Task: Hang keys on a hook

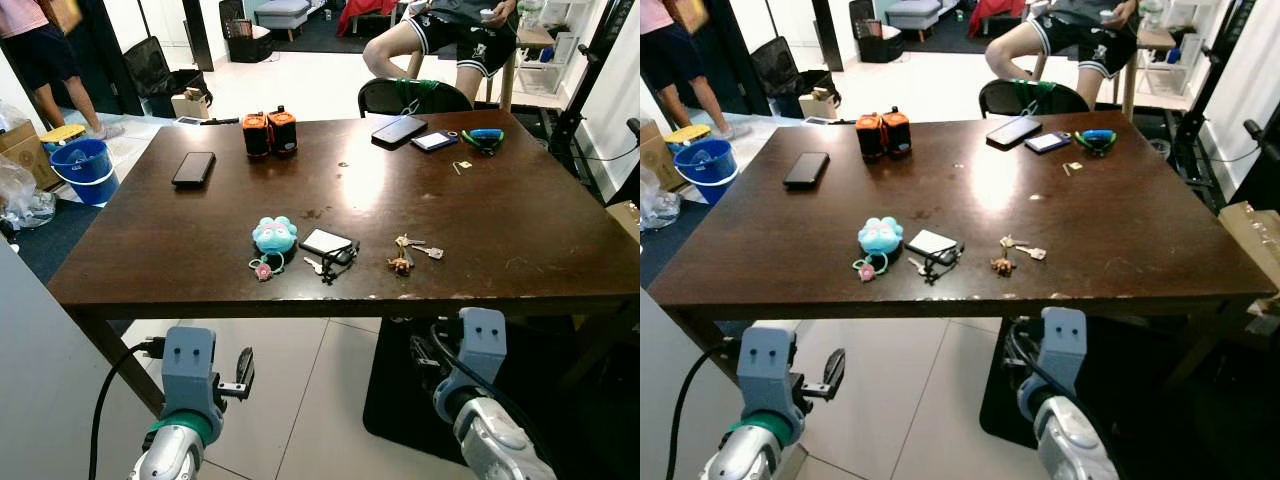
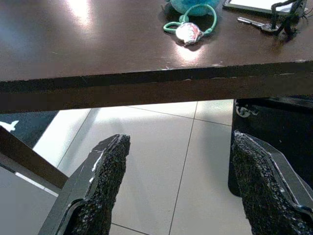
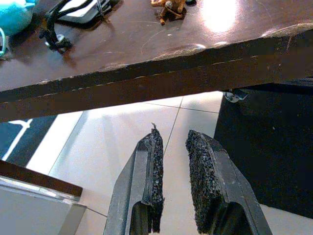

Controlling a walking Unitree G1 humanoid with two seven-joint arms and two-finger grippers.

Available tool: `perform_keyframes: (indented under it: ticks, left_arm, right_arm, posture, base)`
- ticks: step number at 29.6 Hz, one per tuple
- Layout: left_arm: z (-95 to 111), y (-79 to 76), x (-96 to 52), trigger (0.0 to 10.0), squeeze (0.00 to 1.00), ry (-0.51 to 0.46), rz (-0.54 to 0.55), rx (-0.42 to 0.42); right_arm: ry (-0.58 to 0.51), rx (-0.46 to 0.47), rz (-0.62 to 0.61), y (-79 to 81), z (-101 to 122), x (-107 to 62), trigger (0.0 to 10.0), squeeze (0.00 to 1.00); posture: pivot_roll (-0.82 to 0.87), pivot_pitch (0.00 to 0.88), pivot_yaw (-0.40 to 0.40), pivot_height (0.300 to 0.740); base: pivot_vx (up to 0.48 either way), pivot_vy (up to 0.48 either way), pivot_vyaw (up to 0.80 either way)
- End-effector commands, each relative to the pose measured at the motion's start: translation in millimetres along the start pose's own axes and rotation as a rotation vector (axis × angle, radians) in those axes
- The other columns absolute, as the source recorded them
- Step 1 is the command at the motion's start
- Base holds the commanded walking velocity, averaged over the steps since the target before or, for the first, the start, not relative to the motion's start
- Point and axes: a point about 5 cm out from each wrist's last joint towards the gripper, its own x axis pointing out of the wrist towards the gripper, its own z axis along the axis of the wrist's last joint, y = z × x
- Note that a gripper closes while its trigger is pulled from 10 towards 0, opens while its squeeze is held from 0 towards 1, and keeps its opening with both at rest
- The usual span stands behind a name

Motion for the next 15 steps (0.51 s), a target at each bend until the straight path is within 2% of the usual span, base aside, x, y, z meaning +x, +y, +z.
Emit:
perform_keyframes:
  ticks: [1,15]
  left_arm:
    - [-9.6,5.6,-2.6,10.0,0.0,0.044,0.016,0.007]
    - [-9.3,5.9,-3.0,10.0,0.0,0.043,0.016,0.015]
  right_arm:
    - [0.02,0.011,0.005,1.5,-4.5,-1.6,10.0,0.0]
    - [0.023,0.017,0.012,2.7,-5.2,-1.0,10.0,0.0]
  posture:
    - [-0.26,0.138,0.168,0.74]
    - [-0.25,0.149,0.164,0.74]
  base:
    - [0.0,0.0,0.0]
    - [0.0,0.0,0.0]
